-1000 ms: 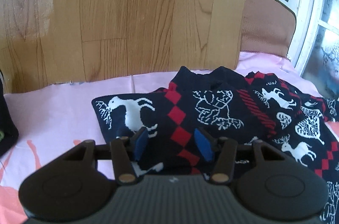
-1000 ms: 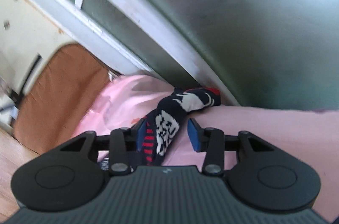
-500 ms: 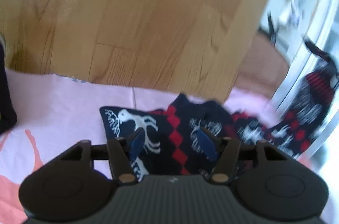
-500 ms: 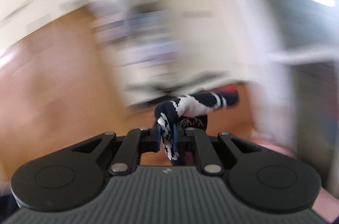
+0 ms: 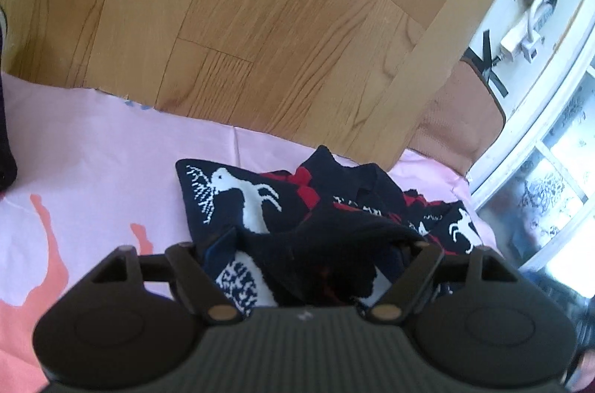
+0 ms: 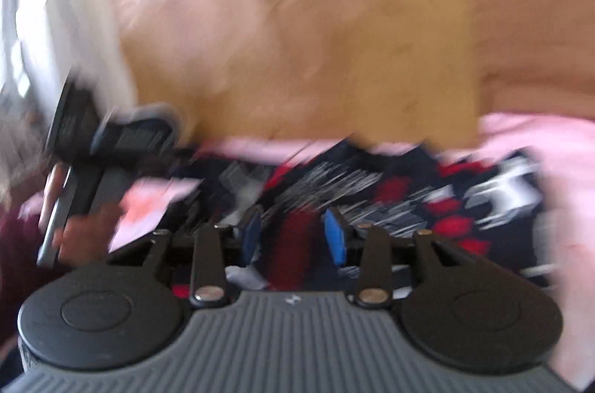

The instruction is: Fold small clothes

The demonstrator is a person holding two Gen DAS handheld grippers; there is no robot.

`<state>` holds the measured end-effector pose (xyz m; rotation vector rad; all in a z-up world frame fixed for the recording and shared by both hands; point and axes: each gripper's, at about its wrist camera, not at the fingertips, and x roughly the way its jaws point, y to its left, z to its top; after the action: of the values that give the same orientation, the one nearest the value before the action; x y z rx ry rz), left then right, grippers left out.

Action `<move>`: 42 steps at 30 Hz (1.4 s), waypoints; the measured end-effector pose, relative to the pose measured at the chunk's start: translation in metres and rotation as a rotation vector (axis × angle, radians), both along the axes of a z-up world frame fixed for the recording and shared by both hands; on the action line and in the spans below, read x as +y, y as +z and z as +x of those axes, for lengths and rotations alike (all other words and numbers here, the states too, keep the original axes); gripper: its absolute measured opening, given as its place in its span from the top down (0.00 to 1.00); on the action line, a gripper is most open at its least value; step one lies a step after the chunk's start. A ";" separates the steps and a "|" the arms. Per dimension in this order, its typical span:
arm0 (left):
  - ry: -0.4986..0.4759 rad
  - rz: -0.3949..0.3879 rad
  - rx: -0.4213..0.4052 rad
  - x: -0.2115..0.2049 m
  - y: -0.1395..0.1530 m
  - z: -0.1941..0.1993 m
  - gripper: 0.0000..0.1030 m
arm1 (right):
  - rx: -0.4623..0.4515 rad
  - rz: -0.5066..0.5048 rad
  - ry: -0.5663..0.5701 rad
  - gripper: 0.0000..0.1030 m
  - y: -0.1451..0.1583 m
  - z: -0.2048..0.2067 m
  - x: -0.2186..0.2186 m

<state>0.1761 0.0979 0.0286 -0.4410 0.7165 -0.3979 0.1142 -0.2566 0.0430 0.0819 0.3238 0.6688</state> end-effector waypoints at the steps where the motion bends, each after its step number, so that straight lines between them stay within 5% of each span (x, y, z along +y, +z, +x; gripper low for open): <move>1: 0.003 -0.012 0.000 0.002 0.000 0.000 0.24 | -0.007 0.045 -0.064 0.59 0.006 0.005 -0.018; 4: 0.004 -0.047 -0.007 0.006 0.000 0.000 0.22 | 0.044 0.087 -0.279 0.59 0.011 0.033 -0.054; 7: 0.015 -0.055 -0.004 0.009 0.000 0.000 0.21 | 0.257 -0.133 -0.497 0.60 -0.013 0.079 -0.062; 9: 0.020 -0.065 -0.005 0.011 0.000 0.000 0.21 | 0.322 0.056 -0.489 0.60 -0.017 0.076 -0.075; 11: 0.018 -0.069 -0.006 0.011 -0.001 0.001 0.21 | 0.264 0.104 -0.429 0.59 -0.006 0.061 -0.062; 15: 0.014 -0.051 -0.002 0.008 -0.002 0.002 0.21 | 0.094 0.032 -0.232 0.57 0.020 0.034 -0.005; 19: 0.013 -0.055 -0.007 0.009 -0.002 0.002 0.21 | -0.163 -0.231 -0.291 0.56 0.038 0.021 0.038; 22: 0.012 -0.060 -0.012 0.009 -0.002 0.001 0.21 | -0.147 -0.293 -0.311 0.56 0.033 0.025 0.030; 26: 0.013 -0.051 -0.011 0.007 -0.003 0.001 0.21 | 0.007 -0.151 -0.322 0.54 0.020 0.033 -0.007; 29: 0.013 -0.046 -0.008 0.007 -0.003 0.003 0.21 | 0.076 -0.105 -0.310 0.43 0.009 0.041 -0.014; 30: 0.015 -0.045 -0.009 0.007 -0.002 0.002 0.21 | 0.083 -0.127 -0.329 0.49 0.007 0.047 -0.016; 31: 0.018 -0.044 -0.011 0.008 -0.002 0.002 0.21 | 0.094 -0.146 -0.347 0.74 0.003 0.048 -0.015; 38: 0.012 -0.039 -0.013 0.005 -0.003 0.003 0.21 | 0.147 -0.043 -0.686 0.72 -0.011 0.052 -0.065; 42: 0.014 -0.043 -0.023 0.006 -0.002 0.003 0.21 | 0.052 0.093 -0.624 0.72 0.010 0.022 -0.062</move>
<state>0.1786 0.1039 0.0267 -0.4810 0.6835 -0.4047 0.1363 -0.3183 0.0534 0.2767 0.2959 0.0624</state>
